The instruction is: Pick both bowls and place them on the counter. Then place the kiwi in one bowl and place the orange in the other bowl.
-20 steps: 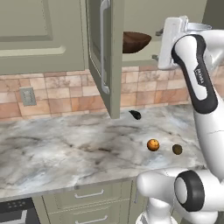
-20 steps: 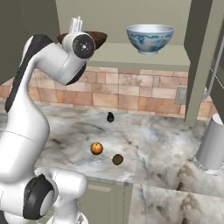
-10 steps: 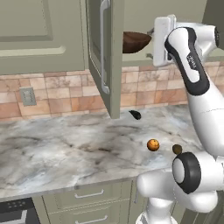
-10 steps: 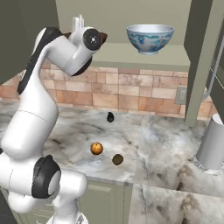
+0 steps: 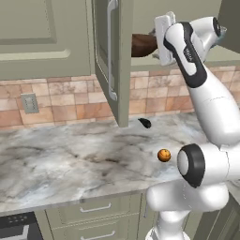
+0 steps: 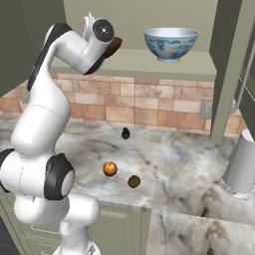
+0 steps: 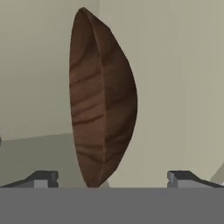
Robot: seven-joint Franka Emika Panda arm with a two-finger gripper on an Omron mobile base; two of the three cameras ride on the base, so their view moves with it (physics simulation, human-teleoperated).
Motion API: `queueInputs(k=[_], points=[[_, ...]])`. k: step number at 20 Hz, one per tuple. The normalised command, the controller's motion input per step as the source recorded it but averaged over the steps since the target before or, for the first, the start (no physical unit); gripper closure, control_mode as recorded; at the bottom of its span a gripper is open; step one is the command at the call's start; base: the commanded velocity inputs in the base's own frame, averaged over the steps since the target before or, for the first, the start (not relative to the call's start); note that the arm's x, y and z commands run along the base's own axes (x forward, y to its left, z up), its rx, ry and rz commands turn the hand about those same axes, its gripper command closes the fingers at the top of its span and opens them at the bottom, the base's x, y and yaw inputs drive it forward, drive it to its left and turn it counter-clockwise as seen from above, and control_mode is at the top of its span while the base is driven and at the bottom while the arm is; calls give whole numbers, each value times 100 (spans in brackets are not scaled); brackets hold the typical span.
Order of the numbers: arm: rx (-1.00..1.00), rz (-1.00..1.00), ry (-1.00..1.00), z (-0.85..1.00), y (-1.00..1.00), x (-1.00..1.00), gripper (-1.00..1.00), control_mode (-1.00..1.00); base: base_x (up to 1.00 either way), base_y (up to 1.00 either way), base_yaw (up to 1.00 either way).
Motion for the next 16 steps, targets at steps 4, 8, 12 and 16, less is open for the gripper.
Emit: queueInputs(k=[4, 8, 12, 16], points=[[-2, 0, 11, -6, 3, 49, -100, -100, 0, 0, 0], [-1, 0, 14, -13, 4, 38, -100, -100, 0, 0, 0], [0, 0, 10, -6, 5, 39, -100, -100, 0, 0, 0], [-2, 0, 9, -11, 6, 32, -100, -100, 0, 0, 0]])
